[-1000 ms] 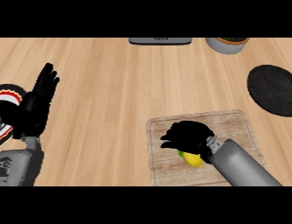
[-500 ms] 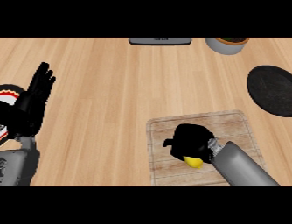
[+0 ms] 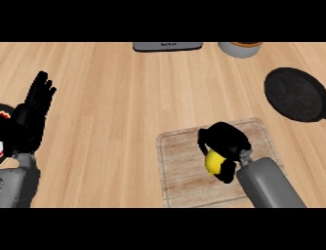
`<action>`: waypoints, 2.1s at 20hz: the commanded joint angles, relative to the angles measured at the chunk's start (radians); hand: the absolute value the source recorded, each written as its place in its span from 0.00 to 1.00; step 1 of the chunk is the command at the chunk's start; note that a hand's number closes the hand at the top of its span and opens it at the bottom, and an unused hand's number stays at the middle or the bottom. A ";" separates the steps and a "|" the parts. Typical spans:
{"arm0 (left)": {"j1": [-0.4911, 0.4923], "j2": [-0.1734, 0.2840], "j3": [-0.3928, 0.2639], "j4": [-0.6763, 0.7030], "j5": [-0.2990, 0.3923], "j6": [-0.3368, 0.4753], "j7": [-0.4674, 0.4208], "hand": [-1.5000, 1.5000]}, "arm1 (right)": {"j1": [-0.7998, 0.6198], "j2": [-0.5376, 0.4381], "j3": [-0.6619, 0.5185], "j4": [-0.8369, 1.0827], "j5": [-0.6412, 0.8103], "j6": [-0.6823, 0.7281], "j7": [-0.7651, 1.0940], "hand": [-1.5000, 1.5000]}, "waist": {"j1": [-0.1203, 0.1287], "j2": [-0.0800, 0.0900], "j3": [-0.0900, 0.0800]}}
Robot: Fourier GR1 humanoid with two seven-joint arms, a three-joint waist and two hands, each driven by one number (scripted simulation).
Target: Pick the lemon from the cutting board and place it in the pan
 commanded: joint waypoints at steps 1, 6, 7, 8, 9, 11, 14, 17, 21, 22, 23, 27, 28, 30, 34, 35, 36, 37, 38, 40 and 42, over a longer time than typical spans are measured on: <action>0.023 -0.007 0.001 -0.008 0.000 0.007 0.000 0.50 | 0.008 0.114 -0.227 0.004 -0.009 -0.087 0.344 1.00 | -0.020 -0.002 0.000; 0.026 -0.026 -0.036 -0.003 -0.021 -0.001 -0.028 0.50 | -0.057 0.121 -0.238 -0.151 -0.016 -0.358 0.651 1.00 | 0.040 0.000 0.000; -0.004 -0.006 -0.020 -0.001 -0.015 -0.002 -0.001 0.50 | -0.098 0.121 -0.245 -0.173 -0.046 -0.364 0.711 1.00 | 0.050 0.002 0.000; -0.009 -0.015 -0.035 -0.010 -0.009 -0.014 -0.002 0.50 | -0.086 0.121 -0.220 -0.172 -0.051 -0.432 0.766 1.00 | 0.060 0.005 0.000; 0.002 -0.021 -0.040 -0.005 -0.015 -0.012 -0.012 0.50 | -0.118 0.122 -0.200 -0.184 -0.044 -0.454 0.814 1.00 | 0.067 0.007 -0.001; -0.014 0.002 -0.011 0.010 0.009 -0.029 -0.001 0.50 | -0.135 0.122 -0.184 -0.207 -0.064 -0.505 0.909 1.00 | 0.067 0.008 -0.001; 0.020 -0.005 -0.032 -0.048 -0.003 -0.026 0.013 0.50 | -0.219 0.122 -0.196 -0.215 0.011 -0.507 1.018 1.00 | 0.072 0.007 -0.001; -0.004 -0.043 -0.053 -0.007 -0.032 0.007 -0.006 0.50 | -0.240 0.121 -0.327 -0.185 -0.063 -0.593 0.918 1.00 | 0.063 0.011 -0.001; -0.027 -0.051 -0.058 -0.019 -0.041 0.026 0.029 0.50 | -0.232 0.075 -0.443 -0.183 -0.187 -0.690 0.834 1.00 | 0.058 0.012 0.000; -0.040 -0.014 -0.020 0.028 -0.024 -0.001 0.003 0.50 | -0.235 0.018 -0.509 -0.150 -0.237 -0.705 0.785 1.00 | 0.057 0.015 0.000; -0.048 -0.006 -0.026 -0.042 -0.013 -0.007 0.056 0.50 | -0.255 0.020 -0.516 -0.114 -0.238 -0.717 0.791 1.00 | 0.064 0.012 0.000; 0.020 -0.012 -0.030 -0.055 -0.008 -0.031 0.002 0.50 | -0.269 -0.126 -0.624 0.041 -0.298 -0.742 0.676 1.00 | 0.071 0.015 0.000; 0.018 -0.007 -0.011 -0.029 -0.001 -0.031 -0.011 0.50 | -0.225 -0.157 -0.621 0.023 -0.309 -0.723 0.637 1.00 | 0.064 0.013 -0.001; 0.008 -0.016 -0.027 -0.043 -0.001 -0.033 0.019 0.50 | -0.241 -0.220 -0.698 0.159 -0.364 -0.787 0.535 1.00 | 0.071 0.017 0.000; 0.000 -0.048 -0.062 -0.058 -0.024 -0.013 0.016 0.50 | -0.274 -0.318 -0.722 0.382 -0.291 -0.902 0.440 1.00 | 0.092 0.025 0.001; -0.037 -0.058 -0.062 -0.041 -0.041 0.018 0.042 0.50 | -0.254 -0.360 -0.745 0.412 -0.312 -0.901 0.393 1.00 | 0.083 0.025 0.002; -0.042 -0.071 -0.073 0.040 -0.053 0.008 -0.014 0.50 | -0.318 -0.369 -0.736 0.478 -0.288 -0.895 0.431 1.00 | 0.080 0.025 0.000; -0.078 -0.020 -0.027 -0.025 -0.008 -0.016 0.059 0.50 | -0.301 -0.393 -0.761 0.545 -0.303 -0.930 0.375 1.00 | 0.093 0.027 0.002; -0.049 -0.010 -0.021 -0.020 -0.001 -0.035 0.022 0.50 | -0.307 -0.424 -0.795 0.593 -0.333 -0.948 0.331 1.00 | 0.099 0.029 0.003; -0.057 -0.034 -0.036 -0.016 -0.012 -0.017 0.023 0.50 | -0.325 -0.442 -0.811 0.696 -0.337 -0.996 0.278 1.00 | 0.105 0.033 0.004; -0.030 -0.062 -0.074 -0.036 -0.033 -0.012 0.003 0.50 | -0.310 -0.464 -0.850 0.746 -0.386 -1.020 0.188 1.00 | 0.110 0.035 0.006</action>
